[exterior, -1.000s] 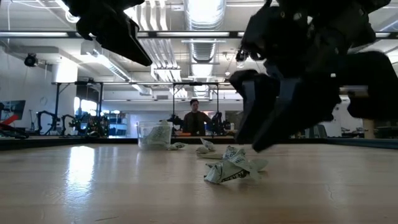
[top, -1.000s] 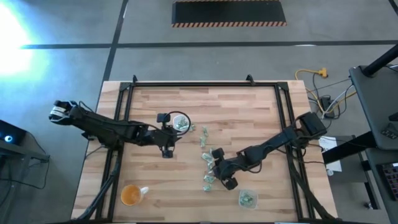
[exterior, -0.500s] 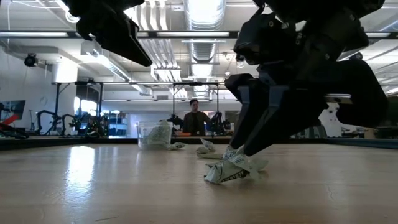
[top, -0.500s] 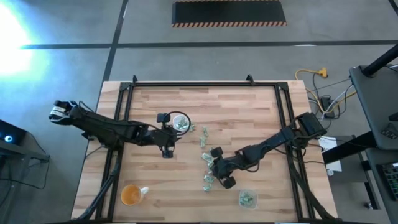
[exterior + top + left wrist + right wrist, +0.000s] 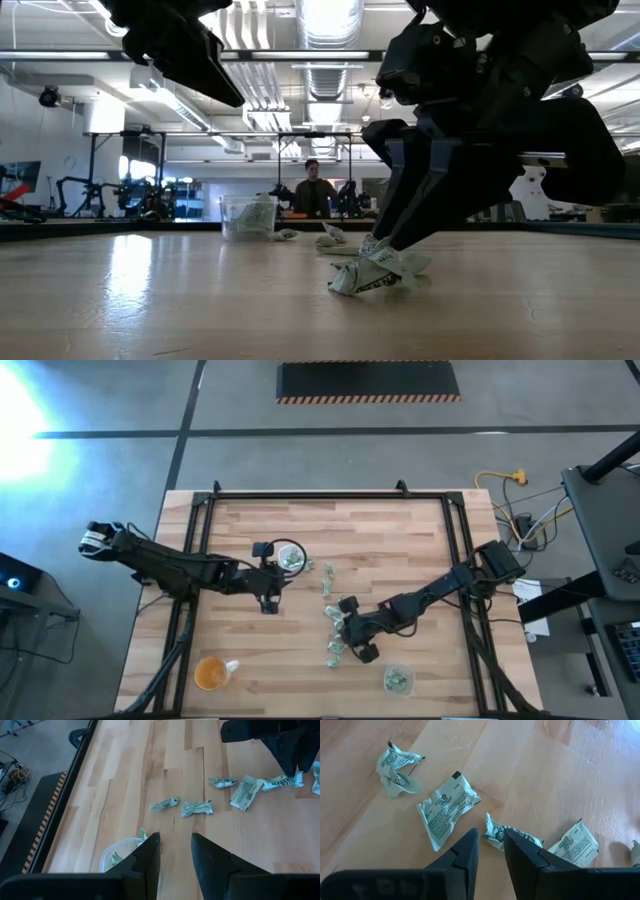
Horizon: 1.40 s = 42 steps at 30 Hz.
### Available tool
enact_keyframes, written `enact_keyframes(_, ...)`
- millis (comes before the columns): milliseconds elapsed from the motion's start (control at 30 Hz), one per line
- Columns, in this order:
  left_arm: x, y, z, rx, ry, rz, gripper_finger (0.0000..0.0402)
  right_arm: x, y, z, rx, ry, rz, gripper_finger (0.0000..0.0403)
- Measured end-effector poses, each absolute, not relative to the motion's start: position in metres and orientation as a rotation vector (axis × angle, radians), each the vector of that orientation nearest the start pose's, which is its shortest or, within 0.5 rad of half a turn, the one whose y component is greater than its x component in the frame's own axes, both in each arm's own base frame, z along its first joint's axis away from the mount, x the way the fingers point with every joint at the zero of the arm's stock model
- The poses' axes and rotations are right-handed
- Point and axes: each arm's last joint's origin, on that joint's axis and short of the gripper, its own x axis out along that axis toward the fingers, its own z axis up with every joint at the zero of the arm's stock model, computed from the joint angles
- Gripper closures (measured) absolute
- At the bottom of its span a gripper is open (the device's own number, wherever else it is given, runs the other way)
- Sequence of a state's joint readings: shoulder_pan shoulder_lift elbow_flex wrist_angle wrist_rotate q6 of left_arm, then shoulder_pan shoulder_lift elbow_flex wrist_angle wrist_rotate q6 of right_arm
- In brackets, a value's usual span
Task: Pick and place Stevia / Truvia into bins
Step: Put the stevia packet into the bottom transparent container
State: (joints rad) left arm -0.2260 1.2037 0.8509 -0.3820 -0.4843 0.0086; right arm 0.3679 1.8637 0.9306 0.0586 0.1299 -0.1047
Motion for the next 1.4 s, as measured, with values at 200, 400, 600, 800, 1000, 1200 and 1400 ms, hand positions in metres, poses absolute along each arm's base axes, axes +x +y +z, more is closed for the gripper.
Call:
enact_keyframes(200,0.242,-0.042,0.259,0.264,0.692,0.244,0.0308,0.331,0.121,0.121,-0.306,0.839,0.26,0.0316)
enact_keyframes(400,0.242,-0.042,0.259,0.263,0.692,0.244,0.0308,0.331,0.119,0.121,-0.29,0.839,0.248,0.0301)
enact_keyframes(600,0.242,-0.042,0.259,0.263,0.693,0.244,0.0308,0.331,0.12,0.121,-0.286,0.839,0.26,0.0287)
enact_keyframes(800,0.242,-0.042,0.259,0.263,0.693,0.244,0.0308,0.332,0.12,0.122,-0.274,0.824,0.283,0.0276)
enact_keyframes(1000,0.242,-0.042,0.258,0.263,0.693,0.244,0.0308,0.333,0.119,0.122,-0.272,0.82,0.275,0.0274)
enact_keyframes(1200,0.242,-0.042,0.258,0.263,0.693,0.244,0.0308,0.336,0.119,0.116,-0.289,0.821,0.282,0.028)
enact_keyframes(1400,0.242,-0.042,0.258,0.264,0.694,0.244,0.0308,0.35,0.121,0.104,-0.299,0.867,0.278,0.0275)
